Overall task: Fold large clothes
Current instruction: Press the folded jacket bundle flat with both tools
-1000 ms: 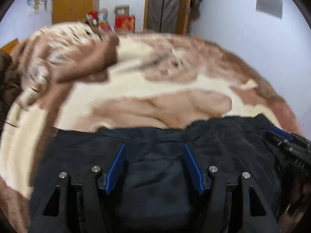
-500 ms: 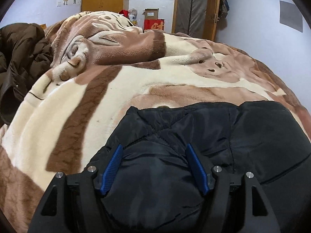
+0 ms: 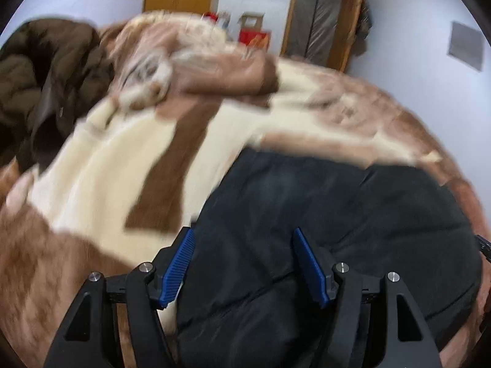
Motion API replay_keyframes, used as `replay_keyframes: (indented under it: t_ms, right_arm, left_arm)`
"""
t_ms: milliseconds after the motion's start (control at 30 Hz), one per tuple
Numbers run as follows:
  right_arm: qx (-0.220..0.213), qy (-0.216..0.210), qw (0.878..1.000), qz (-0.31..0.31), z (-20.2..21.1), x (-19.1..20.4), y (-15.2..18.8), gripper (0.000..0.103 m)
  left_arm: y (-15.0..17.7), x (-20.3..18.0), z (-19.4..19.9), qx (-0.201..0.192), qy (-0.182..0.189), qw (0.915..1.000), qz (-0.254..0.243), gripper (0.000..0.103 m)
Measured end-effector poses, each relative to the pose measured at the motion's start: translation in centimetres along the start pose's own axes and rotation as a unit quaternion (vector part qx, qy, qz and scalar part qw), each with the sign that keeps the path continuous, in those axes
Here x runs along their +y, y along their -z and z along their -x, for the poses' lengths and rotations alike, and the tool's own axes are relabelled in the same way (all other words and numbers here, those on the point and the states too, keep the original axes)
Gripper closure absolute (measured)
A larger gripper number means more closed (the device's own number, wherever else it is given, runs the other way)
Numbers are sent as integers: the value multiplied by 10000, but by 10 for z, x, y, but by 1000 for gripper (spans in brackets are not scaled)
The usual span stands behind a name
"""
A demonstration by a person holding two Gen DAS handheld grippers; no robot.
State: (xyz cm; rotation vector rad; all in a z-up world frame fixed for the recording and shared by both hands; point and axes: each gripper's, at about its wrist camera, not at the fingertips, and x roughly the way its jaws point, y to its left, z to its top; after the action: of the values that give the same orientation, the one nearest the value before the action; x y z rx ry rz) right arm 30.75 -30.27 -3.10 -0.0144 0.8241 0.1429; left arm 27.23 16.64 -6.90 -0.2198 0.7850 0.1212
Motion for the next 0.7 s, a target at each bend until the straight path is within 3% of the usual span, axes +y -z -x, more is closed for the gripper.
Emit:
replay_keyframes:
  t_ms: [100, 267, 433, 600, 700]
  right_arm:
    - [133, 3, 9998, -123, -19, -7, 11, 60]
    - [249, 163, 9996, -27, -24, -1, 8, 60]
    - [202, 215, 9995, -94, 15, 2, -4, 60]
    - [-26, 49, 9999, -85, 60, 6, 14, 60]
    - [418, 135, 9990, -115, 45, 3, 33, 60]
  left_arm:
    - [8, 7, -11, 42, 85, 9997, 237, 32]
    - [6, 0, -12, 117, -69, 9998, 136, 32]
    - [3, -4, 23, 133, -133, 9997, 130, 35]
    - [25, -8, 69, -85, -13, 10000, -30, 35]
    - [43, -6, 58, 254, -68, 9996, -39, 39]
